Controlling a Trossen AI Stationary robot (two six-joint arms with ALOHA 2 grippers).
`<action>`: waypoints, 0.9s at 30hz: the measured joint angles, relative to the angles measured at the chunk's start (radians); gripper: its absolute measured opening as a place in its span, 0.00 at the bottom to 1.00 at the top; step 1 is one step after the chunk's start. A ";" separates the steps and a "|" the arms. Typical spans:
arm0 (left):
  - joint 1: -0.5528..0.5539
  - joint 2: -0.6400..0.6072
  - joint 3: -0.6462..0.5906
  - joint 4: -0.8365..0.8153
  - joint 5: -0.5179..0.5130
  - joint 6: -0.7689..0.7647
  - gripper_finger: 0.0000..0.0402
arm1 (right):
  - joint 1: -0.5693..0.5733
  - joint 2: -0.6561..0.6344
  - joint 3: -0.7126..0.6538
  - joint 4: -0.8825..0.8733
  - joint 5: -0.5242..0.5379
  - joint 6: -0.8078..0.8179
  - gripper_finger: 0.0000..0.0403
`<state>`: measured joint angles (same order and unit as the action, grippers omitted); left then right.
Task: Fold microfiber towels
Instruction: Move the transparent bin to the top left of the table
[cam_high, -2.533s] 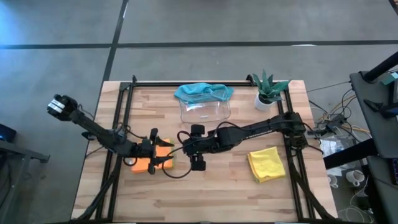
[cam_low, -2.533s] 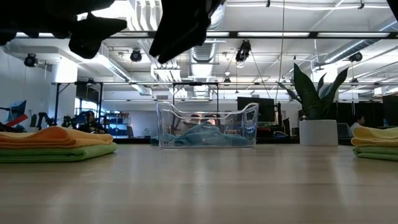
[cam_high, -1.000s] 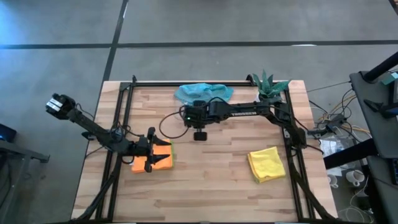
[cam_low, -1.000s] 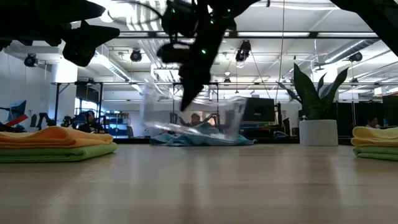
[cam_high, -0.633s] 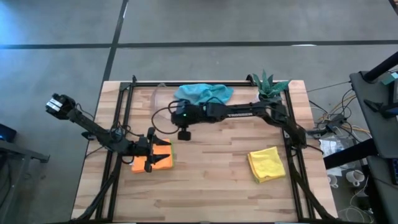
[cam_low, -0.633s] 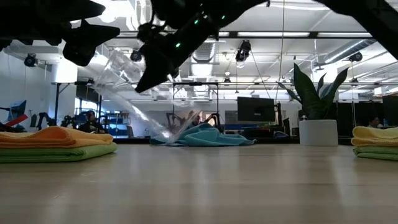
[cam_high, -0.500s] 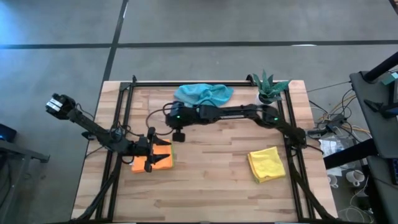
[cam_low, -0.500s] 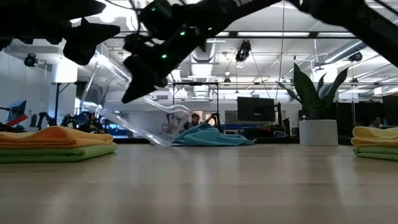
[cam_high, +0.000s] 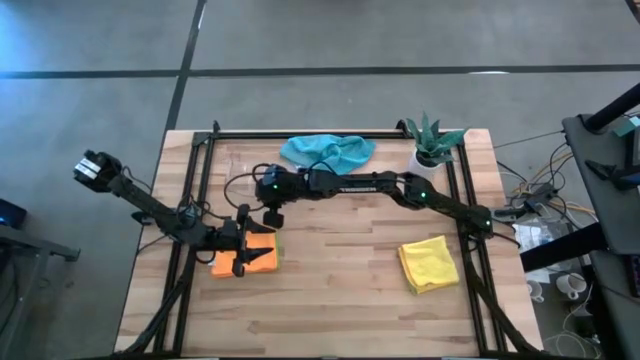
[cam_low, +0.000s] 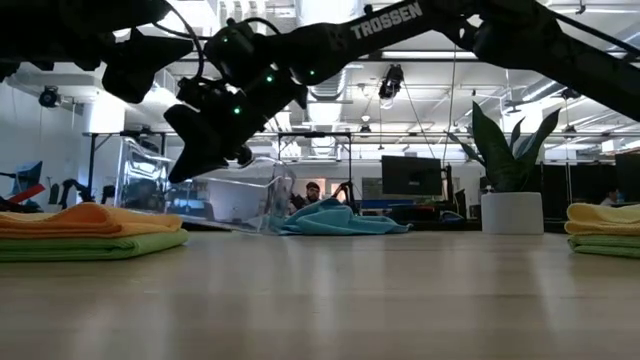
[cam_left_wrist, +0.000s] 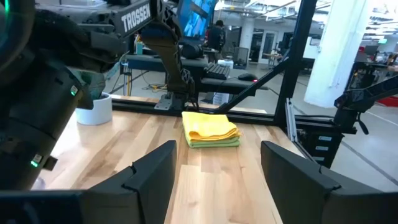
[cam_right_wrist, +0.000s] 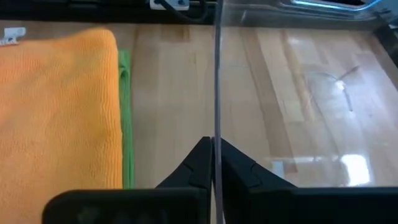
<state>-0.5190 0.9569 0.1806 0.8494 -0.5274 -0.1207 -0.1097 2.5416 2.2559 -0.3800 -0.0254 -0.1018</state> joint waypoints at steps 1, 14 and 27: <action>0.000 0.000 0.000 0.000 0.000 0.000 0.55 | 0.000 -0.001 -0.005 0.003 0.000 0.002 0.03; 0.000 0.000 0.000 -0.001 0.000 -0.001 0.55 | 0.003 -0.053 0.080 -0.123 0.005 -0.037 0.38; 0.000 0.002 0.000 -0.003 0.000 0.003 0.55 | -0.025 -0.220 0.084 -0.981 0.236 -0.025 0.50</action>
<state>-0.5190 0.9593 0.1806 0.8468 -0.5274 -0.1173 -0.1345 2.3220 2.3399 -1.3609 0.2109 -0.1269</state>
